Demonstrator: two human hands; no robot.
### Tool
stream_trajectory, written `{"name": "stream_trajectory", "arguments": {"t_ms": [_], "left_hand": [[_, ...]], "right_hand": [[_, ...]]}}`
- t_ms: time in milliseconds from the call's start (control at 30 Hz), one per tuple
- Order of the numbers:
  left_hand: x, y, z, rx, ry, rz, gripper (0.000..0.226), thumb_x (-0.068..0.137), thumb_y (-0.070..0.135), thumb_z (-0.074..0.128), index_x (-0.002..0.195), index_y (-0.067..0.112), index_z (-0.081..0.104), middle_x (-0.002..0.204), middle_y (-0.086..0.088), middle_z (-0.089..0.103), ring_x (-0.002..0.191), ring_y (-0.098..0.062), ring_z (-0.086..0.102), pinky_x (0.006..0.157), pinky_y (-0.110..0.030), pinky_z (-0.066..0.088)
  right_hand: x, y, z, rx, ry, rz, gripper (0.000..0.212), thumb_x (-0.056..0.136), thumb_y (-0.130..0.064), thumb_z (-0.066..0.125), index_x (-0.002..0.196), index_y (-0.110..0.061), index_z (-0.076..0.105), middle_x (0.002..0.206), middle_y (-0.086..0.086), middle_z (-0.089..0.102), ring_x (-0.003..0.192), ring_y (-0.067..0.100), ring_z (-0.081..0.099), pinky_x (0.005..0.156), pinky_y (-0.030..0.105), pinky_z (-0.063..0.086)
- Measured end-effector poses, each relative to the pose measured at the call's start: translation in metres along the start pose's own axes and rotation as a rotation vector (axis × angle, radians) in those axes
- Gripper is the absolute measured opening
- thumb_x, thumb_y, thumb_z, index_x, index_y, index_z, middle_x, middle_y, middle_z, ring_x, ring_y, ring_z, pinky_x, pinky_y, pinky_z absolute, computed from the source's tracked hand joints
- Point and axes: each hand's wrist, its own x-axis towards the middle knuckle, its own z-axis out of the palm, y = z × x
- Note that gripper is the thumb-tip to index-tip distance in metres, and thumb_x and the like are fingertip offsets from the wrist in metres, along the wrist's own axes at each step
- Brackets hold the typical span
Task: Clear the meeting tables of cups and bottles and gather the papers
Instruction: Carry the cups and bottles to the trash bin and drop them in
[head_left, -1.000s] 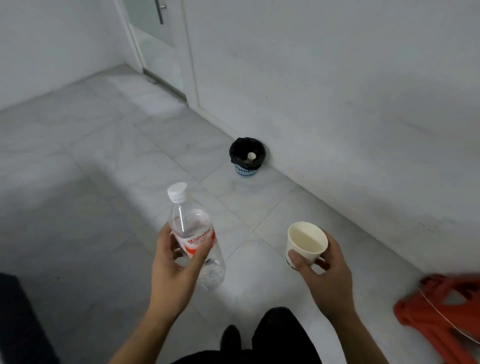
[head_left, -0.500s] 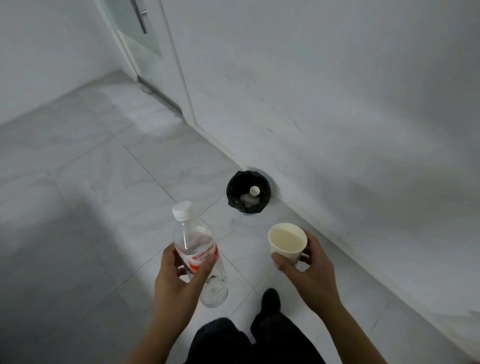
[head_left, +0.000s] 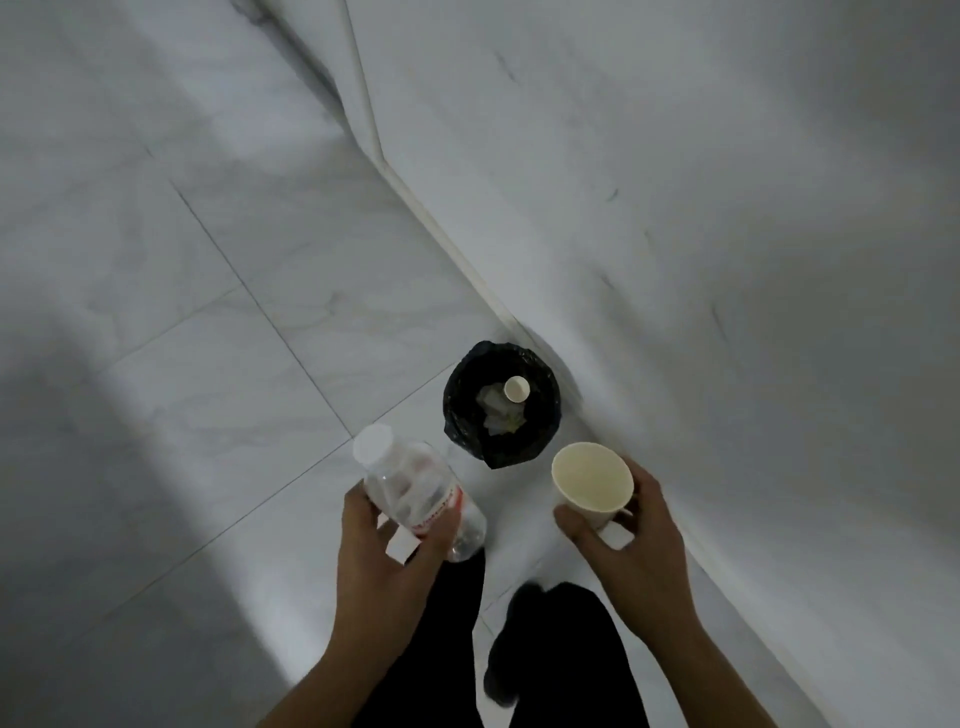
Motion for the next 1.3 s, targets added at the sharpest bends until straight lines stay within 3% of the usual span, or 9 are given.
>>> {"name": "stream_trajectory", "arguments": {"t_ms": [167,233,300,367,467,633,967,1133,1300], "left_hand": [[0.133,-0.063,0.061,0.031,0.052,-0.101,0.070,0.065,0.054,0.077,0.122,0.026,0.047,0.114,0.016,0.061,0.111,-0.009,0.063,0.093,-0.032,0.054],[0.184,-0.111,0.091,0.137,0.040,-0.141,0.069,0.068,0.057,0.077,0.120,0.025,0.047,0.110,0.020,0.060,0.105,-0.007,0.064,0.089,-0.031,0.056],[0.224,-0.159,0.119,0.244,0.021,-0.143,0.060,0.075,0.048,0.080,0.118,0.024,0.045,0.103,0.024,0.058,0.095,-0.001,0.062,0.083,-0.030,0.056],[0.254,-0.202,0.145,0.281,0.039,-0.175,0.059,0.079,0.037,0.080,0.121,0.017,0.043,0.098,0.022,0.056,0.085,0.002,0.062,0.076,-0.028,0.056],[0.289,-0.259,0.172,0.297,0.087,-0.215,0.064,0.080,0.031,0.079,0.125,0.011,0.038,0.099,0.013,0.056,0.089,-0.002,0.062,0.074,-0.026,0.055],[0.323,-0.325,0.194,0.438,0.138,-0.214,0.068,0.075,0.045,0.080,0.122,0.013,0.044,0.120,-0.002,0.051,0.105,-0.018,0.056,0.086,-0.039,0.055],[0.356,-0.356,0.198,0.580,0.073,-0.301,0.093,0.067,0.069,0.076,0.136,0.018,0.040,0.129,0.000,0.046,0.112,-0.015,0.053,0.090,-0.034,0.051],[0.318,-0.333,0.173,0.524,0.034,-0.300,0.062,0.093,0.049,0.059,0.141,0.014,0.042,0.136,-0.005,0.048,0.113,-0.021,0.061,0.086,-0.030,0.046],[0.248,-0.261,0.131,0.682,0.012,-0.092,0.046,0.102,0.035,0.047,0.141,0.011,0.045,0.143,-0.008,0.049,0.130,-0.026,0.048,0.107,-0.043,0.040]], "right_hand": [[0.125,0.076,0.064,-0.052,0.014,0.123,0.067,0.072,-0.020,0.089,0.125,-0.019,0.049,0.127,-0.002,0.052,0.106,-0.013,0.056,0.080,0.009,0.052],[0.179,0.130,0.091,-0.121,-0.030,0.190,0.066,0.071,-0.031,0.090,0.122,-0.023,0.049,0.123,0.000,0.055,0.105,-0.001,0.061,0.084,0.025,0.058],[0.221,0.182,0.113,-0.238,-0.106,0.215,0.068,0.069,-0.040,0.087,0.122,-0.024,0.048,0.121,-0.003,0.057,0.108,0.016,0.062,0.084,0.037,0.055],[0.253,0.228,0.129,-0.307,-0.132,0.251,0.080,0.071,-0.038,0.086,0.135,-0.021,0.042,0.128,-0.001,0.054,0.116,0.023,0.058,0.085,0.032,0.047],[0.286,0.282,0.150,-0.330,-0.127,0.296,0.097,0.075,-0.033,0.083,0.152,-0.023,0.027,0.148,0.003,0.042,0.130,0.023,0.047,0.094,0.030,0.039],[0.315,0.341,0.177,-0.443,-0.131,0.231,0.086,0.076,-0.033,0.082,0.147,-0.015,0.037,0.139,0.008,0.049,0.123,0.026,0.053,0.090,0.032,0.045],[0.352,0.360,0.196,-0.595,-0.193,0.258,0.108,0.079,-0.039,0.081,0.158,-0.012,0.012,0.155,0.013,0.032,0.140,0.032,0.040,0.105,0.043,0.042],[0.327,0.330,0.179,-0.586,-0.257,0.264,0.085,0.090,-0.033,0.069,0.157,-0.012,0.020,0.156,0.014,0.029,0.139,0.031,0.041,0.109,0.039,0.040],[0.275,0.262,0.133,-0.624,-0.297,0.138,0.057,0.102,-0.035,0.051,0.152,-0.013,0.034,0.152,0.011,0.037,0.138,0.027,0.043,0.106,0.035,0.041]]}}
